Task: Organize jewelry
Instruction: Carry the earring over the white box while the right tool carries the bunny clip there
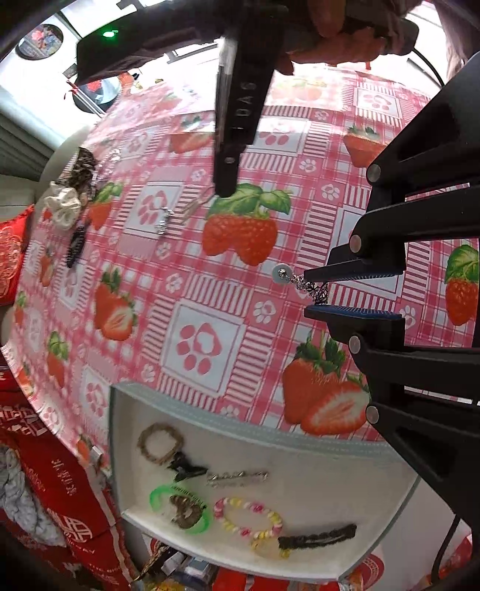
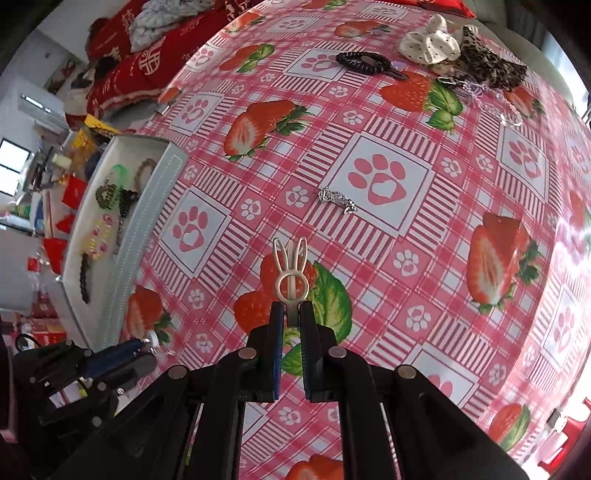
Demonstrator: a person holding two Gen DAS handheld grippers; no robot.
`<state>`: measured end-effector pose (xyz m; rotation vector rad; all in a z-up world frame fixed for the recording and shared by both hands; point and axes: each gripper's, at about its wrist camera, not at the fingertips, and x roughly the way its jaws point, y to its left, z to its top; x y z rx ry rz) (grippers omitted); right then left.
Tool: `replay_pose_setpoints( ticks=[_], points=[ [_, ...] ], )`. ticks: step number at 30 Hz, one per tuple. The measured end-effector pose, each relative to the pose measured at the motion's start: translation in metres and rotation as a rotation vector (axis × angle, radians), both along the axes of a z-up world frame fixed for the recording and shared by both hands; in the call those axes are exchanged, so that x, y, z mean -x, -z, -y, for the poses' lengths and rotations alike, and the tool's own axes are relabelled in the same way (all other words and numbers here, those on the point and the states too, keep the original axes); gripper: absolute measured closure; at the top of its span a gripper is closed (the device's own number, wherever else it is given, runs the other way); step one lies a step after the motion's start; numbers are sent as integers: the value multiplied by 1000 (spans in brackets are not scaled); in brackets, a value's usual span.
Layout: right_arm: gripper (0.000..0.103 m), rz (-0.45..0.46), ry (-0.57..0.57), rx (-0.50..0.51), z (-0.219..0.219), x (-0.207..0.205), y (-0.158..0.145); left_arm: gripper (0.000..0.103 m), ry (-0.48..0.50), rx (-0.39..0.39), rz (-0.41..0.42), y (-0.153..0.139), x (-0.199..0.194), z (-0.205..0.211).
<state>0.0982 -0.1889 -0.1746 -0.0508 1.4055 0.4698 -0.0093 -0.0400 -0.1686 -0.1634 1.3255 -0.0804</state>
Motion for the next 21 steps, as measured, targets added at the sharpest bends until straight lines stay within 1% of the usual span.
replay_pose_setpoints(
  ticks=[4,7,12,16,21],
  points=[
    [94,-9,21,-11,-1,3,-4,84,-15,2,18,-7,-1,-11],
    [94,-1,36,-11,-6,6,-7,84,-5,-6,37,-13,0,-22],
    [94,16,62,-8,-19,13,-17,84,7,-15,51,-20,6,-51],
    [94,28,69,-18,-39,19,-28,84,-4,-24,57,-25,12,-78],
    [94,42,39,-40,-76,25,-39,84,-37,-35,58,-24,19,-114]
  ],
)
